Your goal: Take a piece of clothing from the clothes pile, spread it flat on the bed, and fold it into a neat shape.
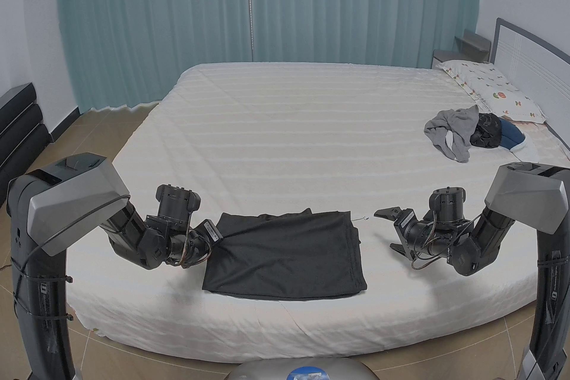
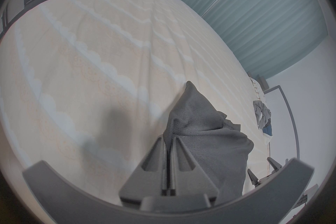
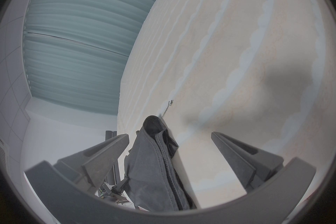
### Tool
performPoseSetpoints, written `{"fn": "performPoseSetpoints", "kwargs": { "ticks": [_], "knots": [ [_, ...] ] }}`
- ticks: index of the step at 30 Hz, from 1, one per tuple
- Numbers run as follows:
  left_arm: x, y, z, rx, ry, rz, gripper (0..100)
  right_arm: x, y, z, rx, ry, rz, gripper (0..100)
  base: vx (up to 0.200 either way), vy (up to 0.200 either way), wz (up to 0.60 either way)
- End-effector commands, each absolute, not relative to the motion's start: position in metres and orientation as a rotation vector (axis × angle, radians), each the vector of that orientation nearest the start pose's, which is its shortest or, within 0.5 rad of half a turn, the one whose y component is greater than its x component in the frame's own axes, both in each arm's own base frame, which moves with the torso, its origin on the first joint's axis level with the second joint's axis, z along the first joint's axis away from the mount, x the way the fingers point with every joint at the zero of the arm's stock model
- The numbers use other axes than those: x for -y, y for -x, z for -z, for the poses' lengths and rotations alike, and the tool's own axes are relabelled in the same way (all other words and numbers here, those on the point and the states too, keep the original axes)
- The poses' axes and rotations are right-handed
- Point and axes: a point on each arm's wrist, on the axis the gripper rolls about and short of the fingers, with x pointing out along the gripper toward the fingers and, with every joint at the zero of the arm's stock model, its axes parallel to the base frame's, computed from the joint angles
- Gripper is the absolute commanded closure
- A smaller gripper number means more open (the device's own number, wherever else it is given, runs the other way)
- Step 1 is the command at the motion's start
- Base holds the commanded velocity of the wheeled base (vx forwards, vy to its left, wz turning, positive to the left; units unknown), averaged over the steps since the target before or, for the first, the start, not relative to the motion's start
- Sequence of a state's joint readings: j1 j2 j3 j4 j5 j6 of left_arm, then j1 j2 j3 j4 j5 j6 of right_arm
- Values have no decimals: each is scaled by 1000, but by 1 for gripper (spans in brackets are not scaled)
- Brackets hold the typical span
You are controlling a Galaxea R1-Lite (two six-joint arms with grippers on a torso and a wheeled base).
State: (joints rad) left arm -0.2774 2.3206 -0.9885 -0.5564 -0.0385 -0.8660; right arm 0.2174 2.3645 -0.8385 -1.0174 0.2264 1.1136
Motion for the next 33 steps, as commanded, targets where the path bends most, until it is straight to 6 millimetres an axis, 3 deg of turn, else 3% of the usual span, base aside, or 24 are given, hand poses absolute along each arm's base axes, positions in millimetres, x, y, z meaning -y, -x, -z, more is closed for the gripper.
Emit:
{"fn": "performPoseSetpoints", "kwargs": {
  "ticks": [1, 8, 9, 24, 31, 33],
  "knots": [
    [108, -377, 6, -851, 724, -55, 100, -88, -376, 11, -701, -1072, -103, 0, 0, 0, 0],
    [109, -375, 6, -856, 735, -62, 100, -88, -376, 11, -701, -1072, -103, 0, 0, 0, 0],
    [109, -375, 6, -855, 737, -62, 0, -88, -376, 11, -701, -1072, -103, 0, 0, 0, 0],
    [107, -376, 2, -842, 756, -67, 0, -88, -373, 11, -705, -1067, -97, 0, 0, 0, 0],
    [103, -372, -25, -789, 822, -66, 0, -102, -360, -4, -710, -1022, -148, 0, 0, 0, 0],
    [102, -357, -38, -787, 828, -62, 0, -112, -346, -15, -715, -967, -195, 0, 0, 0, 0]
  ]
}}
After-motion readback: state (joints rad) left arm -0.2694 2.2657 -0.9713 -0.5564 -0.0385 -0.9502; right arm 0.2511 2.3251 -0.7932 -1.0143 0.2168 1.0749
